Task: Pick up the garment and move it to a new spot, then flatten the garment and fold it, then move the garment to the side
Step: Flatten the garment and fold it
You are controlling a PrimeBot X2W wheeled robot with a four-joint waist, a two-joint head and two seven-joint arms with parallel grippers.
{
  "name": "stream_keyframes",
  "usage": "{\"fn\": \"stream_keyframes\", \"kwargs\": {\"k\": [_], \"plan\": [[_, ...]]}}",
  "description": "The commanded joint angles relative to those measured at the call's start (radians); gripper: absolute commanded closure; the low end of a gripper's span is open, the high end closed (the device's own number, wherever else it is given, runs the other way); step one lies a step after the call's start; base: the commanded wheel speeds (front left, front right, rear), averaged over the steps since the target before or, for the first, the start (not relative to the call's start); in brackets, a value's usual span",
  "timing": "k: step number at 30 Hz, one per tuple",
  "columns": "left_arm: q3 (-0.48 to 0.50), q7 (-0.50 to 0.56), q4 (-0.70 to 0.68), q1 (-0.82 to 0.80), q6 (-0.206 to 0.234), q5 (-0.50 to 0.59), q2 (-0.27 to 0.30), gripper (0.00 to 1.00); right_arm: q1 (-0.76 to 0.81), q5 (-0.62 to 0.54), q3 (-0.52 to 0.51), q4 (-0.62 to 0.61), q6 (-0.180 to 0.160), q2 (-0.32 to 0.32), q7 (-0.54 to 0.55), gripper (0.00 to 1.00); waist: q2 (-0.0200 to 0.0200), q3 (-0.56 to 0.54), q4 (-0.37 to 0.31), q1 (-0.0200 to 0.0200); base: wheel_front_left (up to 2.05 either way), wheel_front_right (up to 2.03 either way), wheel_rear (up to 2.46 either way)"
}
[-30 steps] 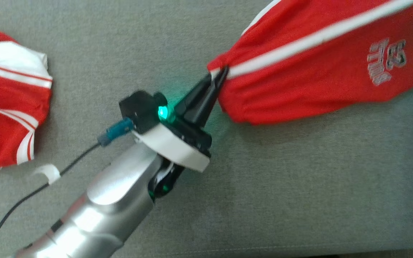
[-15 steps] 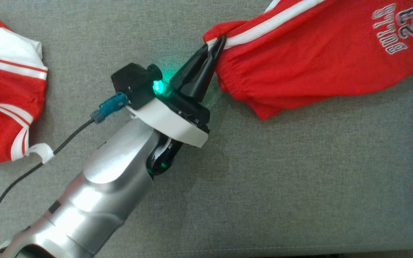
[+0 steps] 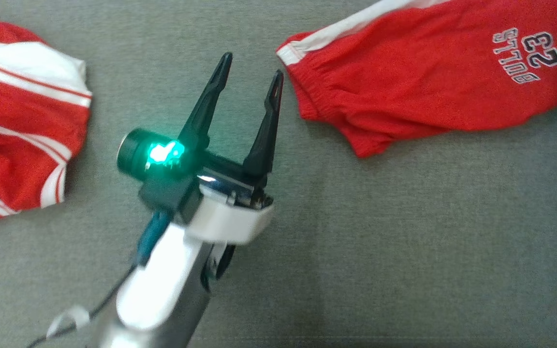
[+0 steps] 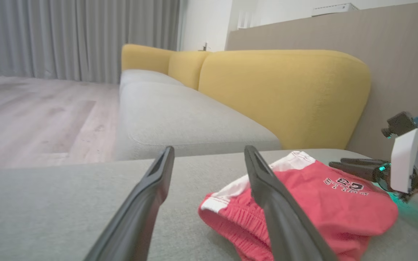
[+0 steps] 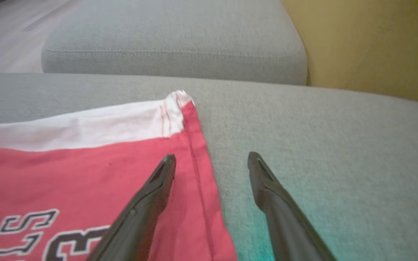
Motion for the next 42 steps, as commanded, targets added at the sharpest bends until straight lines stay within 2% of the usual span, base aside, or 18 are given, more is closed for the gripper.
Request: {"fn": "stream_keyframes", "kwargs": {"k": [1,4,7,8,11,15,16,21,26,31,36,42], "plan": [[0.047,-0.002,-0.074,0.031,0.018,0.044,0.0,0.0,0.021,0.03,0.009,-0.011,0.007,-0.034,0.014,0.0,0.0,-0.01,0.021,0.0001,0.0,0.0,0.0],[0.07,-0.002,-0.179,0.103,0.052,0.124,-0.016,0.0,0.036,0.071,0.018,0.023,0.007,-0.068,0.04,0.0,0.0,-0.015,0.056,0.0001,0.0,0.0,0.0],[0.073,-0.002,-0.253,0.155,0.067,0.173,-0.023,0.0,0.047,0.123,0.025,0.054,0.007,-0.077,0.083,0.0,0.0,-0.019,0.084,0.0001,0.0,0.0,0.0],[0.075,-0.002,-0.27,0.168,0.071,0.177,-0.025,0.0,0.051,0.142,0.031,0.06,0.007,-0.076,0.105,0.04,0.0,-0.02,0.092,0.0001,0.0,0.0,0.0],[0.077,-0.002,-0.304,0.193,0.072,0.191,-0.027,0.0,0.064,0.197,0.065,0.047,0.007,-0.074,0.171,1.0,0.0,-0.023,0.103,0.0001,0.0,0.0,0.0],[0.092,-0.002,-0.32,0.206,0.071,0.207,-0.029,0.0,0.056,0.203,0.096,0.033,0.007,-0.098,0.146,1.0,0.0,-0.04,0.083,0.0001,0.0,0.0,0.0],[0.098,-0.002,-0.324,0.21,0.063,0.214,-0.029,0.0,0.045,0.181,0.1,0.055,0.007,-0.109,0.113,1.0,0.0,-0.055,0.06,0.0001,0.0,0.0,0.0],[0.121,-0.002,-0.327,0.228,0.049,0.224,-0.029,0.0,0.037,0.157,0.113,0.099,0.007,-0.112,0.088,1.0,0.0,-0.092,-0.006,0.0001,0.0,0.0,0.0],[0.146,-0.002,-0.328,0.252,0.03,0.235,-0.027,0.0,0.04,0.149,0.095,0.155,0.007,-0.143,0.023,1.0,0.0,-0.135,-0.07,0.0001,0.0,0.0,0.0],[0.16,-0.002,-0.313,0.276,0.014,0.245,-0.023,0.0,0.044,0.167,0.075,0.171,0.007,-0.135,-0.026,1.0,0.0,-0.166,-0.107,0.0001,0.0,0.0,0.0],[0.171,-0.002,-0.3,0.298,0.005,0.243,-0.023,0.0,0.039,0.196,0.069,0.105,0.007,-0.084,-0.061,1.0,0.0,-0.196,-0.123,0.0001,0.0,0.0,0.0],[0.179,-0.002,-0.299,0.313,-0.005,0.241,-0.025,0.0,0.065,0.256,0.095,-0.095,0.007,-0.031,-0.027,1.0,0.0,-0.215,-0.114,0.0001,0.0,0.0,0.0]]}}
